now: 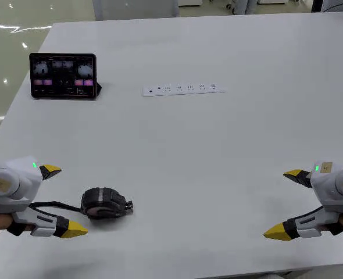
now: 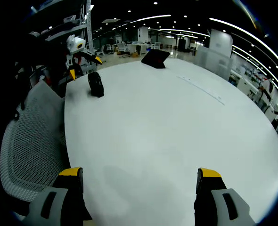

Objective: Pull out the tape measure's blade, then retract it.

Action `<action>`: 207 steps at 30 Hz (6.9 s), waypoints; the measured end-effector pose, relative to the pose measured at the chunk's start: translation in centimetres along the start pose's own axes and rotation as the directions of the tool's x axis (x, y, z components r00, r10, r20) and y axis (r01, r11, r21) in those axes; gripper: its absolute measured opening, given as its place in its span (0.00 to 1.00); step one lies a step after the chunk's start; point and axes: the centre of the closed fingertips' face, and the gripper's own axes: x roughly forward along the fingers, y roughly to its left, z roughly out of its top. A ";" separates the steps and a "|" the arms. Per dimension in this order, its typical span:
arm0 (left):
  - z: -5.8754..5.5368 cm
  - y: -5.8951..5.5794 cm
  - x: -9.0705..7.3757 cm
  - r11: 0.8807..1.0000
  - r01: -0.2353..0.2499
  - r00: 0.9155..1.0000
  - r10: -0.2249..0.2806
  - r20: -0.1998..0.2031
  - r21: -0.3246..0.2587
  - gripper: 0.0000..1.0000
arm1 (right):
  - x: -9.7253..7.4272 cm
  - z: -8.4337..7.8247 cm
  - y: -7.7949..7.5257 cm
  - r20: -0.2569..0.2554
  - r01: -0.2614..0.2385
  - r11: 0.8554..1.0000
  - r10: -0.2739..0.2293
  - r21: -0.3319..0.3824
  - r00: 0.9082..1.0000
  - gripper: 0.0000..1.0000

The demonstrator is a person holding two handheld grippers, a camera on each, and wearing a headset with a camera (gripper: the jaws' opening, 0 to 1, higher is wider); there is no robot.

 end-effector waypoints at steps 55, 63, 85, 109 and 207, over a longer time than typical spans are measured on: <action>1.8 -3.3 5.4 0.934 0.244 0.957 -0.190 -0.218 0.261 0.44 | 8.3 8.1 2.8 0.013 -0.146 0.966 0.152 -0.215 0.988 0.99; 1.8 -2.4 5.9 0.932 0.211 0.964 -0.149 -0.219 0.295 0.29 | 9.2 7.7 3.4 -0.023 -0.181 0.955 0.181 -0.235 0.983 0.99; 1.7 -2.6 6.1 0.926 0.199 0.974 -0.152 -0.166 0.320 0.29 | 14.4 10.3 7.2 -0.016 -0.261 0.938 0.264 -0.228 0.964 0.99; 1.7 -2.5 6.1 0.934 0.213 0.973 -0.177 -0.148 0.288 0.29 | 18.5 13.5 9.1 0.009 -0.266 0.930 0.277 -0.255 0.961 0.89; 1.6 -2.6 6.4 0.942 0.214 0.975 -0.191 -0.109 0.259 0.31 | 22.4 15.5 12.6 -0.109 -0.375 0.844 0.362 -0.383 0.926 0.10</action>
